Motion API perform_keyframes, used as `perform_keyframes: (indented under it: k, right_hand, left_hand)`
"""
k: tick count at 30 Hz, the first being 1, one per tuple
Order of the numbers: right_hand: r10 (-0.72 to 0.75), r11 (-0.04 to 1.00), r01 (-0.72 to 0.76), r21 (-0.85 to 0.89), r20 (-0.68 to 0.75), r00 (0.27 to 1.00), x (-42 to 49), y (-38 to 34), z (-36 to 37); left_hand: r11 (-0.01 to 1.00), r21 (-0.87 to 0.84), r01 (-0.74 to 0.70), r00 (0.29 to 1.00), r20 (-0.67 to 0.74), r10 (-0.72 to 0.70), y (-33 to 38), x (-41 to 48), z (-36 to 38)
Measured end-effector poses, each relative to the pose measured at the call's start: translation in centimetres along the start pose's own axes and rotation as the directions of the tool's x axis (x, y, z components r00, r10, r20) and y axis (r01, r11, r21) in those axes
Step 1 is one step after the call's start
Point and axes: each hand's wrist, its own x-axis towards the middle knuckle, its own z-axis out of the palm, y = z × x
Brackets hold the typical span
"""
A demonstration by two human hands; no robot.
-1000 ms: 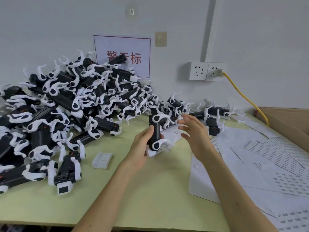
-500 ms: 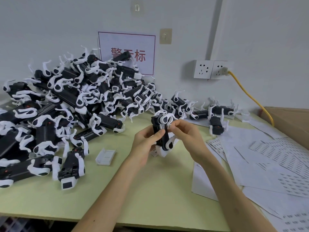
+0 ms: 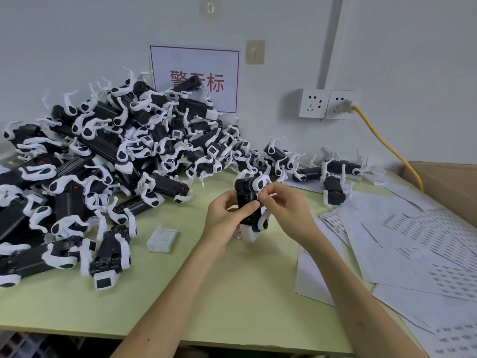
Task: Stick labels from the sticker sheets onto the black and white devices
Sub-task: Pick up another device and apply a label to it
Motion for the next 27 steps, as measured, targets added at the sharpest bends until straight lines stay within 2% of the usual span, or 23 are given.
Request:
perform_keyframes:
  k: [27]
  right_hand:
    - [0.048, 0.999, -0.048, -0.001, -0.011, 0.999, -0.27, -0.13, 0.18]
  left_hand:
    - [0.997, -0.001, -0.081, 0.997, -0.002, 0.081, -0.75, 0.38, -0.05]
